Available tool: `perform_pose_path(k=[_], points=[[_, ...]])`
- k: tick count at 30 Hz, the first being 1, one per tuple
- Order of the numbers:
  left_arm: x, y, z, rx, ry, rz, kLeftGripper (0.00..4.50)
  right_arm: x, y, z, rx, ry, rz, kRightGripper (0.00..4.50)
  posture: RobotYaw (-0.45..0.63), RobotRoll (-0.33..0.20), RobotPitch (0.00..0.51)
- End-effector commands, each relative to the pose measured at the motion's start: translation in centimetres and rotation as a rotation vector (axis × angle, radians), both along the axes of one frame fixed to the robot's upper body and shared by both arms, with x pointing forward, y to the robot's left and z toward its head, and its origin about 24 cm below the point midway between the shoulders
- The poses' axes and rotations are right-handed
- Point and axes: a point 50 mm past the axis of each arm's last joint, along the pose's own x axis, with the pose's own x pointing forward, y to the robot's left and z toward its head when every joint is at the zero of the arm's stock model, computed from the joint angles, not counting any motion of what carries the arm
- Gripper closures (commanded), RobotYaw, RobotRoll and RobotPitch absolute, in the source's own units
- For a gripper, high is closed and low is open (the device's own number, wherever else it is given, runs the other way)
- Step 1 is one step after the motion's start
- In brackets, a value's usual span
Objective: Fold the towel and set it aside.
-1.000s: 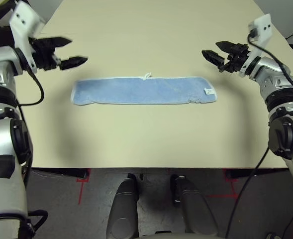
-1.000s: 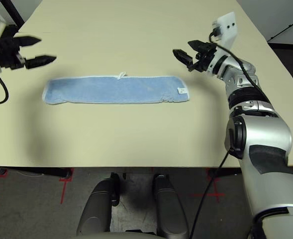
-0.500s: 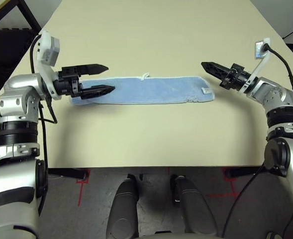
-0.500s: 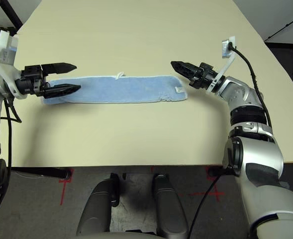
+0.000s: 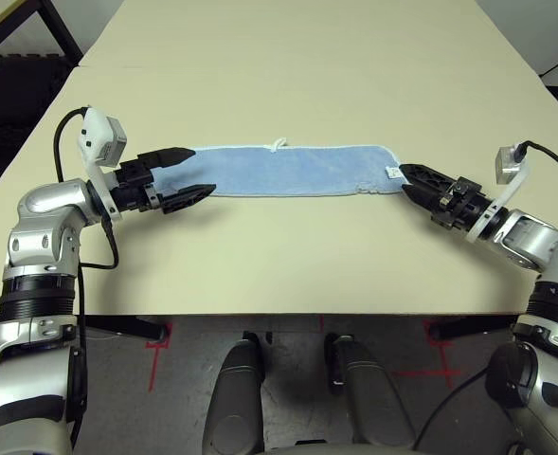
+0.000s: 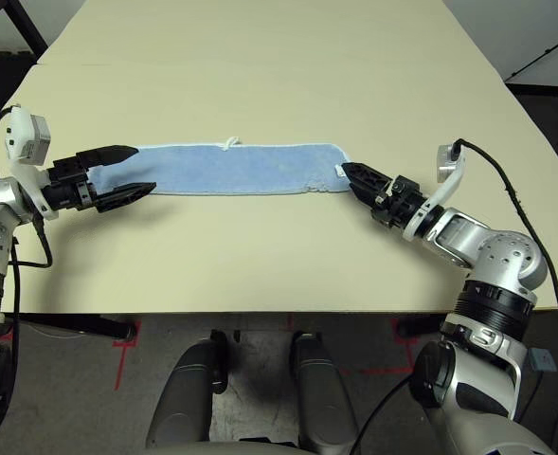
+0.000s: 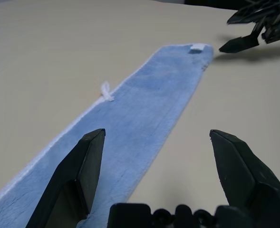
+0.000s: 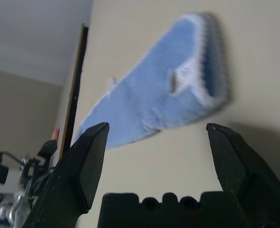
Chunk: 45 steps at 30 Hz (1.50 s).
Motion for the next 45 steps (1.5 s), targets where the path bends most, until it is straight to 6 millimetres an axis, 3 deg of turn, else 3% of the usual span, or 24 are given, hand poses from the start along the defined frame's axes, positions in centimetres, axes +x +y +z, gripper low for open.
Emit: perform_pose_path(k=[1,14,24,28,37,45], points=[[-0.5,-0.4,-0.3,0.003,0.011,-0.076,0.05,-0.4,-0.3,-0.3,0.010,0.033,-0.035,0.03,0.03,0.000,0.227],[-1.0,-0.9,-0.9,0.023,0.049,-0.145,0.05,1.6,2.3,-1.0,0.064,0.076,-0.092,0.03,0.04,0.000,0.220],[-1.1,-0.7,-0.7,0.042,0.057,-0.144,0.05,3.2,2.8,-1.9,0.050,0.097,-0.171,0.03,0.04,0.000,0.218],[-1.2,-0.7,-0.7,0.045,0.063,-0.146,0.00,3.1,2.8,-2.2,0.055,0.109,-0.184,0.99,0.04,0.000,0.219],[-1.4,-0.5,-0.9,0.056,0.086,-0.148,0.00,2.2,1.6,-3.0,0.064,0.119,-0.259,4.35,0.04,0.000,0.218],[-1.2,-0.7,-0.8,0.048,0.095,-0.152,0.00,1.4,-0.7,-2.7,0.052,0.101,-0.358,4.46,0.02,0.000,0.217]])
